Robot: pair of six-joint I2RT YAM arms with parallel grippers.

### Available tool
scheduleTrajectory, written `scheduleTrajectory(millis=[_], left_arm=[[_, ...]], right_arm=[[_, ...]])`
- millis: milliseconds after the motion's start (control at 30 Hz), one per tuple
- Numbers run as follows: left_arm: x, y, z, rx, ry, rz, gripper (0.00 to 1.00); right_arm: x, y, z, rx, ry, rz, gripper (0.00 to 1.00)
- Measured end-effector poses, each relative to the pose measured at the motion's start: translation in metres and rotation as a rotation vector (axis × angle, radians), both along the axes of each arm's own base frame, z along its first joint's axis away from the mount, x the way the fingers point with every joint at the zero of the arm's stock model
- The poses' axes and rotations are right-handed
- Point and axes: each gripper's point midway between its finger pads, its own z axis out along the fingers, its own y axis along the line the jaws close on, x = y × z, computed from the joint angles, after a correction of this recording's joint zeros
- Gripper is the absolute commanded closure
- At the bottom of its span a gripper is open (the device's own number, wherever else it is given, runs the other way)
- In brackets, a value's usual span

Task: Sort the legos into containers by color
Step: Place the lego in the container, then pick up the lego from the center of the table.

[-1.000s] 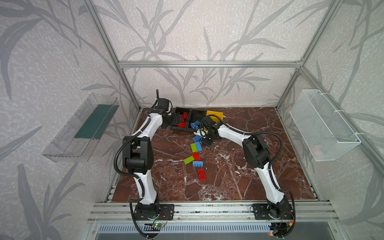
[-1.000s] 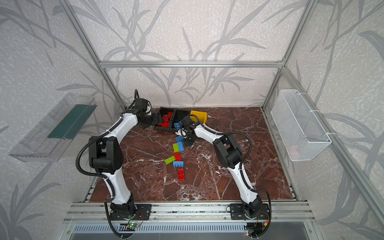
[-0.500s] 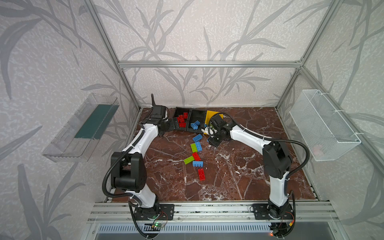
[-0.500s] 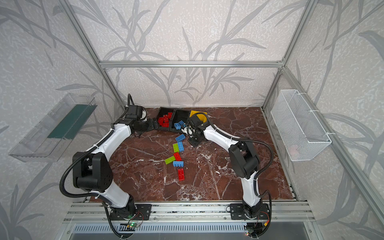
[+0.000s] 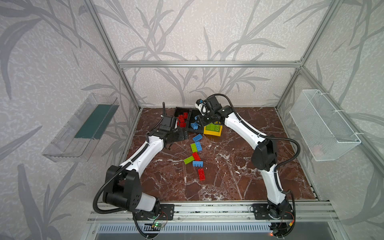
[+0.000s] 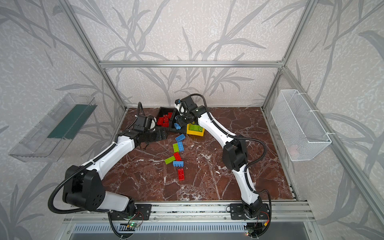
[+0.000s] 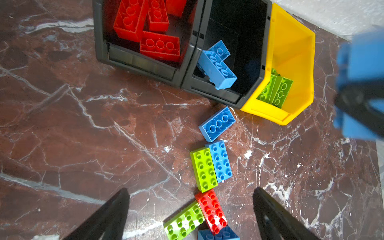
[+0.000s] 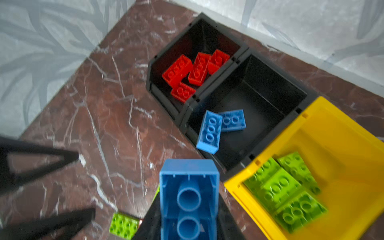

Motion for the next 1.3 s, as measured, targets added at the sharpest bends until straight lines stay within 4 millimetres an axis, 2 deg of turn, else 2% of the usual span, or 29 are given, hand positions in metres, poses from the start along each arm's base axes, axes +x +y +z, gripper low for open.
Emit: scheduleTrajectory(millis=[100, 200, 333, 433, 500, 600, 700, 800, 900, 1000, 1067, 1133, 1200, 1300], left_arm=[[-0.012, 0.003, -0.008, -0.001, 0.014, 0.011, 0.07], [-0.026, 0.005, -0.018, -0.002, 0.038, 0.019, 0.06], [-0.039, 0.006, -0.027, -0.001, 0.057, 0.019, 0.05], [-0.043, 0.003, -0.030, 0.006, 0.064, 0.010, 0.03], [-0.044, 0.000, -0.031, 0.012, 0.066, 0.001, 0.03], [-0.046, -0.007, -0.037, 0.028, 0.081, -0.021, 0.03], [-0.050, -0.021, -0.049, 0.061, 0.120, -0.069, 0.03], [-0.055, -0.042, -0.059, 0.097, 0.151, -0.147, 0.03], [-0.061, -0.062, -0.066, 0.135, 0.170, -0.232, 0.03], [-0.067, -0.078, -0.070, 0.173, 0.180, -0.317, 0.05], [-0.074, -0.086, -0.075, 0.198, 0.193, -0.370, 0.11], [-0.081, -0.090, -0.082, 0.218, 0.212, -0.415, 0.13], [-0.088, -0.094, -0.090, 0.231, 0.240, -0.455, 0.16], [-0.098, -0.101, -0.100, 0.250, 0.270, -0.515, 0.16]], right_arm=[[0.025, 0.016, -0.013, 0.063, 0.041, -0.060, 0.66], [0.046, 0.019, -0.033, 0.116, 0.096, -0.131, 0.67], [0.062, 0.008, -0.065, 0.149, 0.196, -0.231, 0.46], [0.067, 0.001, -0.077, 0.160, 0.233, -0.266, 0.29], [0.068, 0.000, -0.079, 0.177, 0.239, -0.261, 0.23], [0.065, 0.005, -0.076, 0.188, 0.239, -0.240, 0.23], [0.061, 0.006, -0.066, 0.190, 0.224, -0.217, 0.24], [0.050, 0.003, -0.040, 0.193, 0.196, -0.184, 0.26], [0.037, -0.004, 0.004, 0.213, 0.139, -0.151, 0.27], [0.021, -0.019, 0.058, 0.245, 0.051, -0.125, 0.28], [0.007, -0.034, 0.091, 0.264, -0.009, -0.117, 0.28], [-0.007, -0.055, 0.110, 0.270, -0.059, -0.122, 0.29], [-0.021, -0.078, 0.117, 0.264, -0.096, -0.139, 0.29], [-0.036, -0.115, 0.105, 0.223, -0.107, -0.181, 0.30]])
